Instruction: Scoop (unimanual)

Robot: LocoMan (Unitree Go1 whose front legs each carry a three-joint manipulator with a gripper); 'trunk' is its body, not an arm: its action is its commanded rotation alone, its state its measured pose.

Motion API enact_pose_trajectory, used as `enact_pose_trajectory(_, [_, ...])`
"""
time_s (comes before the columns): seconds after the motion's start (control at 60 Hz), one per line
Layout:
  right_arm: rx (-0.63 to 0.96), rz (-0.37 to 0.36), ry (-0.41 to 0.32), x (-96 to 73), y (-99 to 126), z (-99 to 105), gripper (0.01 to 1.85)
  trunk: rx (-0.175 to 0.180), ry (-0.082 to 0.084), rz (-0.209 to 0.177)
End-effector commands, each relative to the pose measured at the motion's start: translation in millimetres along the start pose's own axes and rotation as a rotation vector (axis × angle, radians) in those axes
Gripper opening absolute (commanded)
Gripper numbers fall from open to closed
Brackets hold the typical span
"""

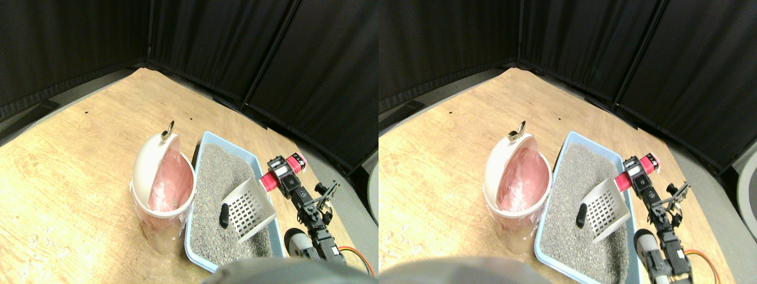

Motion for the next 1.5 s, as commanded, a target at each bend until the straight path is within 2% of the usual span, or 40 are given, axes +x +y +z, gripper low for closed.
enact_pose_trajectory(0.017, [0.097,0.08,0.073,-1.2,13.7,-15.8,0.15,0.001,0.035,0.038])
enact_pose_trajectory(0.1, [0.165,0.035,0.106,1.3,13.9,-21.9,0.28,0.0,0.034,0.043])
enact_pose_trajectory(0.133, [0.212,0.013,0.115,2.0,12.2,-24.9,0.23,0.0,0.034,0.043])
enact_pose_trajectory(0.167, [0.239,-0.016,0.138,2.5,10.2,-28.0,0.06,0.0,0.034,0.043])
enact_pose_trajectory(0.2, [0.24,-0.029,0.146,3.0,8.6,-30.5,0.06,0.003,0.033,0.039])
enact_pose_trajectory(0.217, [0.242,-0.044,0.15,3.7,6.0,-34.7,0.13,0.005,0.033,0.037])
enact_pose_trajectory(0.25, [0.255,-0.053,0.153,4.1,4.1,-37.6,0.15,0.008,0.032,0.033])
enact_pose_trajectory(0.333, [0.277,-0.088,0.167,4.3,-3.4,-47.3,0.06,0.012,0.031,0.023])
enact_pose_trajectory(0.417, [0.308,-0.13,0.2,-0.4,-14.5,-55.2,0.06,0.022,0.032,0.01])
enact_pose_trajectory(0.583, [0.332,-0.156,0.174,-7.7,-30.6,-58.8,0.06,0.036,0.028,-0.014])
enact_pose_trajectory(0.767, [0.532,-0.21,0.141,-13.1,-43.9,-59.2,0.06,0.044,0.023,-0.025])
enact_pose_trajectory(0.817, [0.635,-0.252,0.134,-13.9,-50.8,-63.9,0.06,0.045,0.023,-0.029])
enact_pose_trajectory(0.917, [0.712,-0.273,0.104,-15.1,-57.1,-68.0,0.06,0.048,0.018,-0.033])
enact_pose_trajectory(0.95, [0.786,-0.332,0.108,-16.7,-60.2,-70.0,0.06,0.048,0.018,-0.035])
enact_pose_trajectory(0.983, [0.822,-0.351,0.104,-17.4,-62.8,-71.9,0.06,0.048,0.018,-0.035])
enact_pose_trajectory(1.05, [0.903,-0.387,0.079,-18.2,-67.7,-77.1,0.06,0.049,0.015,-0.038])
enact_pose_trajectory(1.1, [0.932,-0.388,0.046,-19.1,-70.0,-81.4,0.06,0.05,0.012,-0.039])
enact_pose_trajectory(1.183, [0.982,-0.434,0.03,-21.4,-70.5,-82.8,0.06,0.053,0.006,-0.042])
enact_pose_trajectory(1.25, [1.034,-0.402,-0.07,-23.1,-70.3,-83.1,0.06,0.055,0.001,-0.044])
enact_pose_trajectory(1.317, [1.093,-0.425,-0.126,-24.6,-70.5,-81.5,0.06,0.057,-0.004,-0.044])
enact_pose_trajectory(1.45, [1.126,-0.411,-0.215,-26.8,-71.5,-76.7,0.06,0.058,-0.014,-0.045])
enact_pose_trajectory(1.5, [1.152,-0.399,-0.288,-27.0,-72.8,-74.3,0.06,0.057,-0.016,-0.046])
